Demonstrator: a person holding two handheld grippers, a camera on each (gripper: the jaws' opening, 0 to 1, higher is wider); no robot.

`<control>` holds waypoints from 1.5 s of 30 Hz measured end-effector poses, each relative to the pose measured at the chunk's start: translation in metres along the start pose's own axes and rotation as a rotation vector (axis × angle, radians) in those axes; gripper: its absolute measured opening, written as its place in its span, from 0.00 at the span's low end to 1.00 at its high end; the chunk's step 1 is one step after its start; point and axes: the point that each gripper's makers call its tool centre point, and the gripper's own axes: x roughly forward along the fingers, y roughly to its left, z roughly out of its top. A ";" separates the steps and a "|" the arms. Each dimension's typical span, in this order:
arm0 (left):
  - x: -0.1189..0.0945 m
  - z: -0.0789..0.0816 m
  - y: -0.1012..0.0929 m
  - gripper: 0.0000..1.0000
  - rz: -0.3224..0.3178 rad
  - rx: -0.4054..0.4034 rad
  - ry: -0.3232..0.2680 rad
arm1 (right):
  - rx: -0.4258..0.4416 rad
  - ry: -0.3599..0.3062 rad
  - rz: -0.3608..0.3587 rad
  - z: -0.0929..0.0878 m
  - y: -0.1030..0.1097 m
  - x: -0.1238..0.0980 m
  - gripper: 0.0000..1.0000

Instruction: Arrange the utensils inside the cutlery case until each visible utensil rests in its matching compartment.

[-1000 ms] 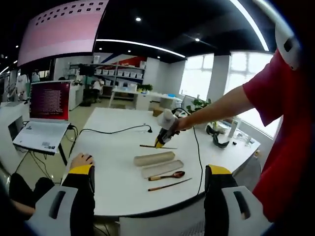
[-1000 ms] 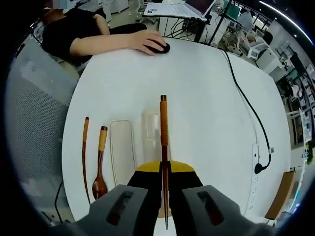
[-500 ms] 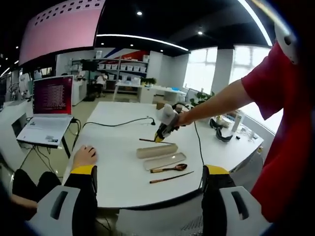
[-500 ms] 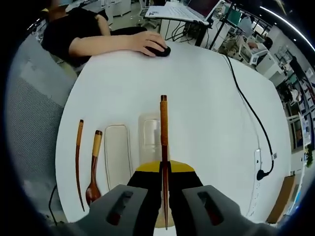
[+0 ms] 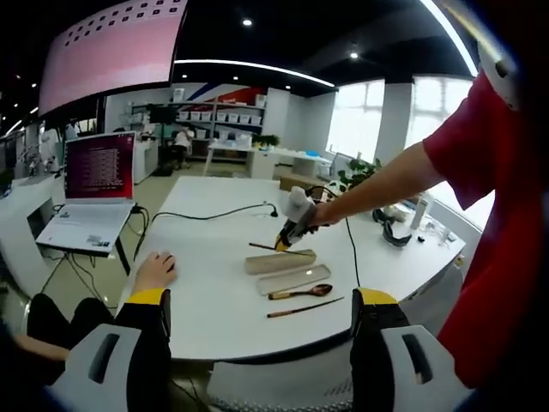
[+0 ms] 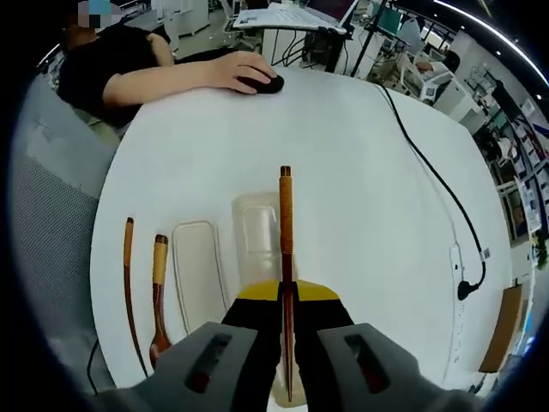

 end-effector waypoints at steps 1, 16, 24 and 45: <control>0.000 0.001 0.001 0.89 0.003 0.002 -0.004 | -0.016 -0.001 0.005 0.001 0.004 0.001 0.00; -0.003 -0.004 0.007 0.87 0.034 -0.008 0.015 | -0.022 0.043 -0.003 -0.011 -0.002 0.026 0.01; -0.001 -0.009 0.010 0.87 0.046 -0.016 0.030 | 0.025 0.054 -0.002 -0.015 -0.001 0.031 0.00; -0.001 -0.004 0.009 0.87 0.043 -0.001 0.023 | 0.039 0.039 -0.030 -0.012 -0.004 0.024 0.00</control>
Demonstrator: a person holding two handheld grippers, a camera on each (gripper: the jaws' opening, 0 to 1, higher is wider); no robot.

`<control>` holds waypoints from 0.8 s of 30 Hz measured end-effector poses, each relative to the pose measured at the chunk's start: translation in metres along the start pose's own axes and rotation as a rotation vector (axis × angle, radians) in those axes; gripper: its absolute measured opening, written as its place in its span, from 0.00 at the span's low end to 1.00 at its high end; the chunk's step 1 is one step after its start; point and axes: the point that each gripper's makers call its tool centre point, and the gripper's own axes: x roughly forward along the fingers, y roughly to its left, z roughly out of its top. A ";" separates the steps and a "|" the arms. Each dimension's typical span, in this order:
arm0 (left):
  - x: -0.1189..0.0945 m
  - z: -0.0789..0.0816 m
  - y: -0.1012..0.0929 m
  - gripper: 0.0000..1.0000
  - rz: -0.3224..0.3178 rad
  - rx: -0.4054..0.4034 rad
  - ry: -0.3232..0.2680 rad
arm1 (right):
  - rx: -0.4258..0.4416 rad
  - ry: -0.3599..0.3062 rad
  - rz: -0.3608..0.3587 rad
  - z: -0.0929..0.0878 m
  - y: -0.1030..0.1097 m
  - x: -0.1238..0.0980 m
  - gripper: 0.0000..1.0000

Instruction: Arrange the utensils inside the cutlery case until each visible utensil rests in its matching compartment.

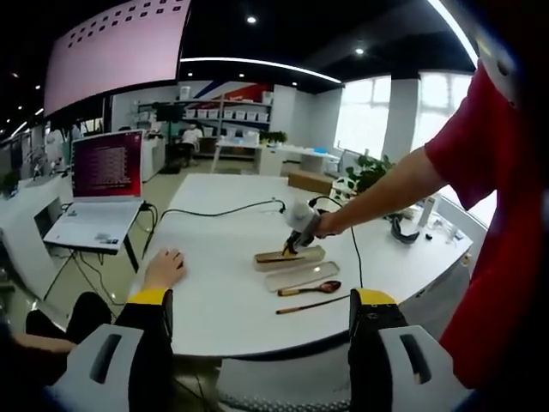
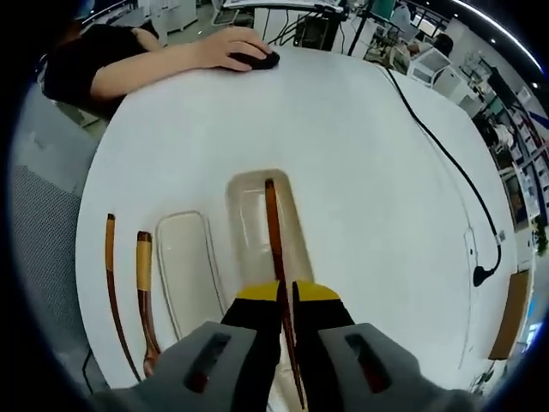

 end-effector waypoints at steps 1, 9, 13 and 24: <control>0.000 0.000 0.000 0.87 -0.002 0.001 0.000 | 0.002 -0.006 -0.005 0.001 0.000 -0.004 0.01; 0.005 0.005 -0.012 0.87 -0.046 0.006 -0.015 | 0.008 -0.035 -0.023 -0.003 -0.005 -0.017 0.07; 0.005 0.007 -0.016 0.87 -0.064 0.020 -0.019 | 0.030 -0.046 -0.024 -0.002 0.003 -0.026 0.10; 0.003 0.013 -0.019 0.87 -0.088 0.056 -0.023 | 0.031 -0.060 0.012 -0.004 0.020 -0.042 0.11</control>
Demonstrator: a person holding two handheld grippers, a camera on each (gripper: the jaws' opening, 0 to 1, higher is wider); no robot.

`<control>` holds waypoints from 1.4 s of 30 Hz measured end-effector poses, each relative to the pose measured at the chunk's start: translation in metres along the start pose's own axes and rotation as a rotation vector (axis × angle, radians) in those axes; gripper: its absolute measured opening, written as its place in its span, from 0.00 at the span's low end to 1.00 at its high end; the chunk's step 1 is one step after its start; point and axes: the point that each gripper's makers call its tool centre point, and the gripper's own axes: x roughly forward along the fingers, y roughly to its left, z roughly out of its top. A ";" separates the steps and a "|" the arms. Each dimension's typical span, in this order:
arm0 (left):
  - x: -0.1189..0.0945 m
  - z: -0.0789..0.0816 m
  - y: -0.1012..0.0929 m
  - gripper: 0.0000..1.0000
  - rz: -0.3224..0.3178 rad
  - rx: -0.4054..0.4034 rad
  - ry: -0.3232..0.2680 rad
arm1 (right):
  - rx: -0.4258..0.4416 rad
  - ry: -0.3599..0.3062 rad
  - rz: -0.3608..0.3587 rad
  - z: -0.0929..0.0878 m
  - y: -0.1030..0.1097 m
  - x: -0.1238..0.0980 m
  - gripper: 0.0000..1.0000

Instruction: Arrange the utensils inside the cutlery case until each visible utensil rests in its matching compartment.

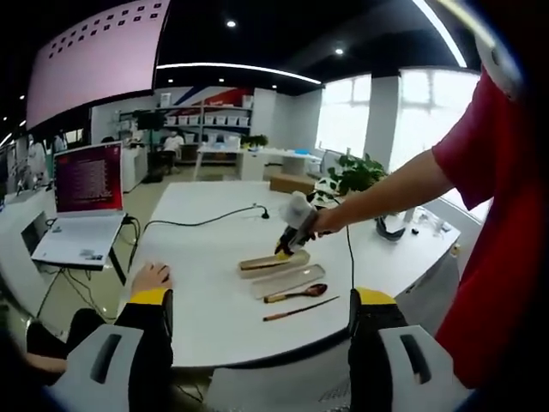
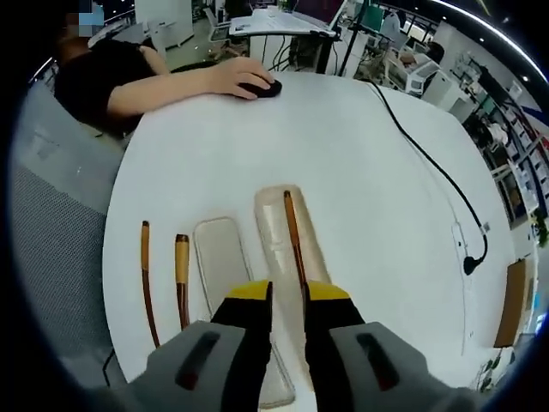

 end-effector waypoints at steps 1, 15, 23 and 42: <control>0.000 0.000 0.000 0.87 -0.001 0.002 0.000 | 0.002 -0.002 0.007 0.000 0.002 0.000 0.12; 0.000 -0.003 -0.002 0.87 -0.016 -0.011 -0.011 | -0.027 -0.025 0.012 0.002 0.030 -0.015 0.17; -0.001 -0.009 0.000 0.87 -0.019 -0.014 0.001 | -0.061 -0.038 0.015 -0.001 0.056 -0.021 0.15; 0.003 -0.013 0.007 0.87 -0.026 -0.011 0.020 | -0.040 -0.040 0.024 -0.019 0.097 -0.013 0.11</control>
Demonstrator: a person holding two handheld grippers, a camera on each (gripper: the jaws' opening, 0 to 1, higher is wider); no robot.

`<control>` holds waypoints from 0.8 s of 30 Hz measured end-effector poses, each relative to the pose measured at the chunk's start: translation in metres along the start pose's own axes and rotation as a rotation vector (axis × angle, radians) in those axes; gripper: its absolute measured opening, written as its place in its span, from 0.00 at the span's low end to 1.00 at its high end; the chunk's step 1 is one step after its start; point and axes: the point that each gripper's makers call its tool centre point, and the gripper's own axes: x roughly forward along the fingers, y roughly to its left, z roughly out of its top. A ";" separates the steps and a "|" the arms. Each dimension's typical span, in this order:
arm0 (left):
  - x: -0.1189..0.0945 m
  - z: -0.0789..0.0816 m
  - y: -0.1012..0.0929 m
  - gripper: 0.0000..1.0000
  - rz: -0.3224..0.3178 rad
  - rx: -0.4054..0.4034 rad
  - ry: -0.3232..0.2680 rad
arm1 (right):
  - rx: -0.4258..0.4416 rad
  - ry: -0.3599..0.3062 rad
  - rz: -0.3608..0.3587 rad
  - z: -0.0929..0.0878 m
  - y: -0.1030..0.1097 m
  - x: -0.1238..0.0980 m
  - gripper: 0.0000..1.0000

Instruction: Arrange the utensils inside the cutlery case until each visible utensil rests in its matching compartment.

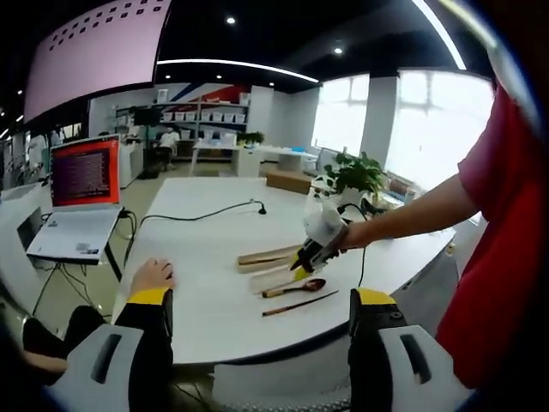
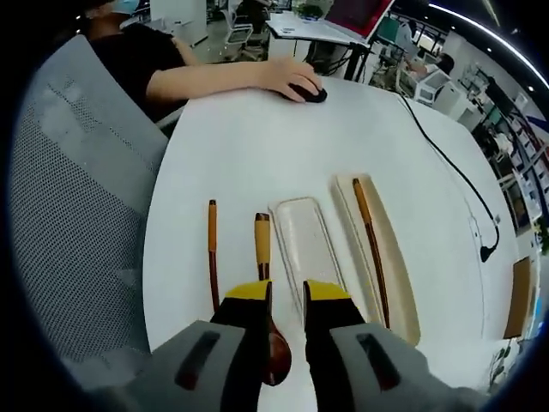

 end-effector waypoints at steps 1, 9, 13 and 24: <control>0.000 0.000 0.000 0.87 0.000 0.002 0.003 | 0.002 -0.001 0.000 0.000 0.002 0.000 0.11; -0.001 -0.004 0.002 0.86 0.008 -0.001 0.005 | 0.000 0.001 0.021 -0.001 0.015 0.004 0.12; -0.002 -0.005 0.001 0.86 0.007 -0.003 0.007 | -0.004 0.002 0.039 -0.002 0.024 0.007 0.12; -0.001 -0.006 0.000 0.86 -0.002 -0.001 0.009 | -0.030 0.016 0.070 -0.007 0.046 0.015 0.12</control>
